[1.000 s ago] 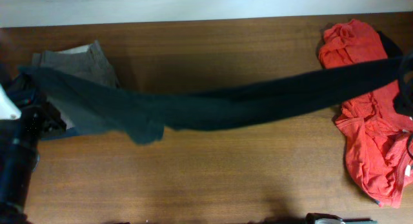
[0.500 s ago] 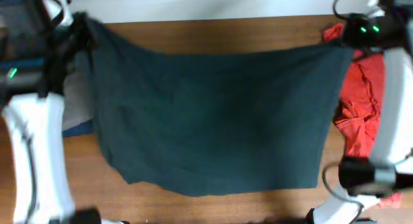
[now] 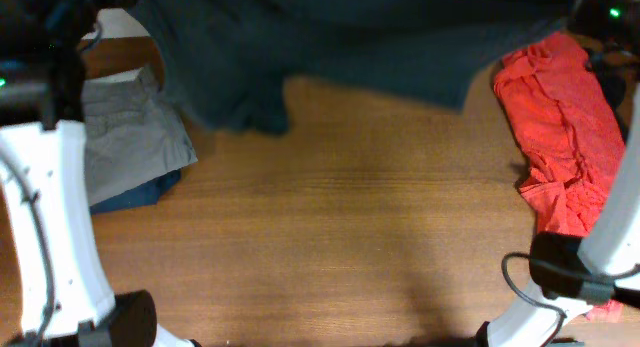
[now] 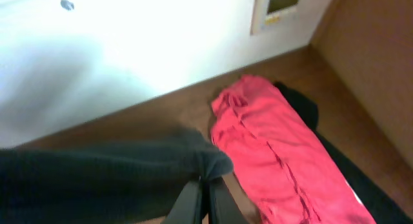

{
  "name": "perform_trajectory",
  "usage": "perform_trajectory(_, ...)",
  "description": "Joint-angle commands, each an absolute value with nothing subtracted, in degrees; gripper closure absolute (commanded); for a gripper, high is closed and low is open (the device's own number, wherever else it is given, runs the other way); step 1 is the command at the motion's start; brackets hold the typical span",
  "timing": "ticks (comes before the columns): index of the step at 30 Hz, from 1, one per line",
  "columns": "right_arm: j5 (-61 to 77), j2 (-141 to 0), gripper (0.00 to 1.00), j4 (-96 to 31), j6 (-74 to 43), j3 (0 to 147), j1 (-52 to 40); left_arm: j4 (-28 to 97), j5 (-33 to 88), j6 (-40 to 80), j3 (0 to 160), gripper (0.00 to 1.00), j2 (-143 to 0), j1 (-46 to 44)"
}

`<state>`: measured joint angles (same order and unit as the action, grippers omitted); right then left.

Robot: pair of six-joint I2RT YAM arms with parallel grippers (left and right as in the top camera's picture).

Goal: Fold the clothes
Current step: 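Lift the sweatshirt with both grippers and swing it up to flatten, then lay the sweatshirt flat on the table, pulling its edges apart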

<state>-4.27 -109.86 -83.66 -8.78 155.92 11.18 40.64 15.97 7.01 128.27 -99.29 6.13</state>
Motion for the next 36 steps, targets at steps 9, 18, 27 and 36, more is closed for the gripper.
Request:
perform_trajectory(9, -6.22, -110.41, 0.96, -95.35, -8.86, 139.59, 11.4, 77.87, 16.78, 3.57, 125.29, 1.0, -101.82, 2.94)
perform_trajectory(18, -7.79, -110.39, 0.96, -95.61, -8.88, 119.72, 11.4, 86.04, 16.73, -2.13, 109.51, 1.0, -104.92, 0.54)
perform_trajectory(27, -7.75, -110.19, 0.96, -97.01, -9.15, 106.98, 11.4, 87.5, 12.99, -2.26, 94.5, 1.0, -104.88, 0.54)
perform_trajectory(36, -6.66, -105.56, 0.96, -90.67, -9.56, 91.39, 11.42, 82.0, 11.05, -0.99, 79.26, 1.0, -100.29, 0.64)
